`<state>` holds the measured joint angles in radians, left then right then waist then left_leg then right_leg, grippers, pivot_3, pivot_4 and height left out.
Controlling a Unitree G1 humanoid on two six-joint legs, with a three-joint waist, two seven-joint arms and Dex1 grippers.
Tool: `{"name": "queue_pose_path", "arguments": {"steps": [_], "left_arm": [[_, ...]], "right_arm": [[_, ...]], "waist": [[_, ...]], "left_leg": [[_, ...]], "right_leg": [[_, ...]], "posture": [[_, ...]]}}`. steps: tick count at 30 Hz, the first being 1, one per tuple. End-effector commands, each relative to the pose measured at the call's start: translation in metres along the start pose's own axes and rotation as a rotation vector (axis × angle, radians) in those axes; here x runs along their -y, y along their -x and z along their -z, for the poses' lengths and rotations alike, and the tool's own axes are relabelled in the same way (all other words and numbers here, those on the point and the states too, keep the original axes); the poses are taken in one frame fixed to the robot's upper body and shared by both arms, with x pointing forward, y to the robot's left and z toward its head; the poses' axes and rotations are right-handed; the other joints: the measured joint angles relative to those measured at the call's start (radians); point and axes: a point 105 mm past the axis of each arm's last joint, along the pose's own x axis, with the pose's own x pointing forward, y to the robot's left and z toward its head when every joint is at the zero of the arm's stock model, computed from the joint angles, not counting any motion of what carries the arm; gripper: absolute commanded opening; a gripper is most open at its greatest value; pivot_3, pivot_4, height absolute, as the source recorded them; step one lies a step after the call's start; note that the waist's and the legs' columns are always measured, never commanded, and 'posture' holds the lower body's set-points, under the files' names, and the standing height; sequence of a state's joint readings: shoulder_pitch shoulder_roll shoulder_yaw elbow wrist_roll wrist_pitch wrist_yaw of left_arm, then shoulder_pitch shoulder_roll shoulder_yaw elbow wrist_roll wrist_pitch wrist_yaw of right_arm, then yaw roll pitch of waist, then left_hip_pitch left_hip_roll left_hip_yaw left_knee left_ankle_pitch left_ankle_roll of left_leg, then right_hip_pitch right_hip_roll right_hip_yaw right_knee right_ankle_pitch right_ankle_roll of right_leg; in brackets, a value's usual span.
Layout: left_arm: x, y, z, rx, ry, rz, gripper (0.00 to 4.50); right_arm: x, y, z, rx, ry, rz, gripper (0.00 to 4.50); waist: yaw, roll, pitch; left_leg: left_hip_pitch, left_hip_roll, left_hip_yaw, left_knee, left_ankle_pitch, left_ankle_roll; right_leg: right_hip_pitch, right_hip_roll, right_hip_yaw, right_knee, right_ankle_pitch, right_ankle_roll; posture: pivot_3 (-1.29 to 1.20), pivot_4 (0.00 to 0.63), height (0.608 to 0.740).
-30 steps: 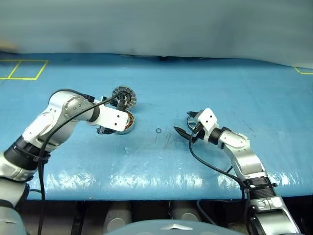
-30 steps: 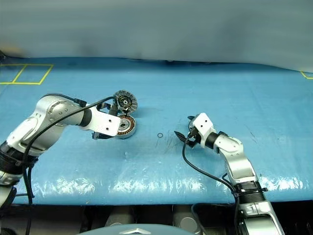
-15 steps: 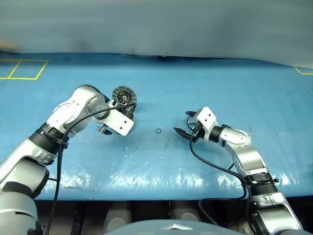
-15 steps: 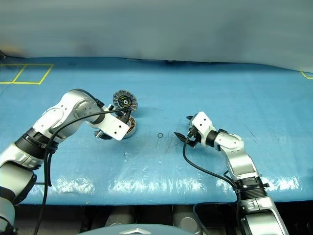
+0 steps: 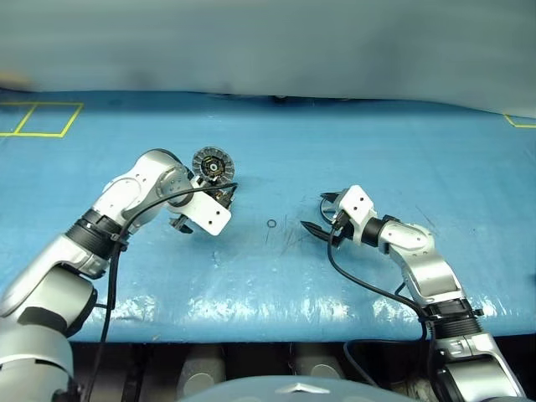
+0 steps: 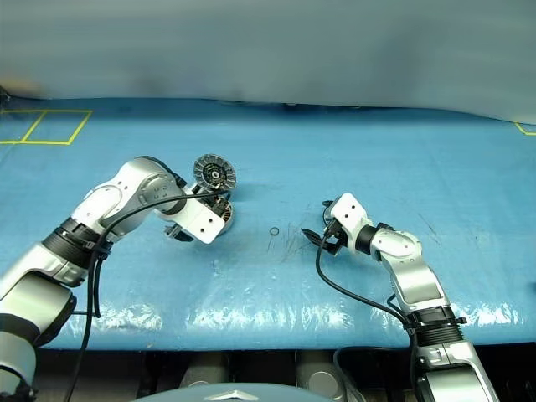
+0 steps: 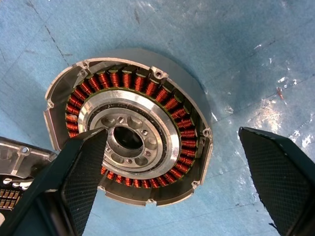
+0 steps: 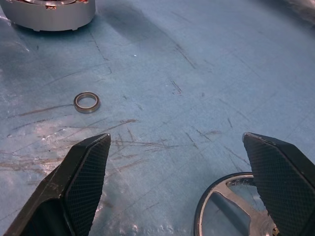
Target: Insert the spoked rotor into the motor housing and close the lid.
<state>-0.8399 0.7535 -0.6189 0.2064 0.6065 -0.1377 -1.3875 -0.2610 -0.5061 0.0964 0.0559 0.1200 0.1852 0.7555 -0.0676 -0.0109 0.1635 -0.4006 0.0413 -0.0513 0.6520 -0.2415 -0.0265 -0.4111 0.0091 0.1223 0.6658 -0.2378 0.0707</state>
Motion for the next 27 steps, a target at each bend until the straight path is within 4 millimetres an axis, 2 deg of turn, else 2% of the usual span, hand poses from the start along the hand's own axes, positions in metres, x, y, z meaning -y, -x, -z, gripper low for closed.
{"name": "queue_pose_path", "arguments": {"steps": [1,7,15,27], "left_arm": [[0.004,-0.004,0.002,-0.018,-0.013,0.03,4.5],[0.005,-0.001,0.002,-0.02,-0.026,0.038,4.5],[-0.011,0.019,0.001,-0.049,-0.071,-0.044,4.5],[-0.009,0.028,0.004,-0.082,-0.072,-0.073,4.5]], "right_arm": [[0.005,0.001,-0.017,0.047,0.042,0.014,4.49],[0.005,0.001,-0.017,0.045,0.043,0.013,4.49],[0.005,0.001,-0.016,0.037,0.047,0.002,4.49],[0.007,-0.001,-0.016,0.035,0.054,-0.013,4.49]], "waist": [[0.0,0.0,0.0],[-0.001,0.0,0.0],[-0.001,0.0,0.0],[-0.001,0.0,0.0]], "left_leg": [[0.0,0.0,0.0,0.0,0.0,0.0],[0.001,0.0,0.0,0.002,0.0,0.0],[0.0,0.0,0.0,0.003,0.0,0.0],[0.0,0.0,0.0,0.003,0.0,0.0]], "right_leg": [[0.0,0.0,0.0,0.0,0.0,0.0],[0.001,0.0,0.0,0.002,0.0,0.001],[0.001,0.0,0.0,0.003,0.0,0.001],[0.0,0.0,0.0,0.003,0.0,0.001]], "posture": [[0.0,0.15,0.74],[0.0,0.15,0.74],[0.0,0.15,0.74],[0.0,0.15,0.74]]}}
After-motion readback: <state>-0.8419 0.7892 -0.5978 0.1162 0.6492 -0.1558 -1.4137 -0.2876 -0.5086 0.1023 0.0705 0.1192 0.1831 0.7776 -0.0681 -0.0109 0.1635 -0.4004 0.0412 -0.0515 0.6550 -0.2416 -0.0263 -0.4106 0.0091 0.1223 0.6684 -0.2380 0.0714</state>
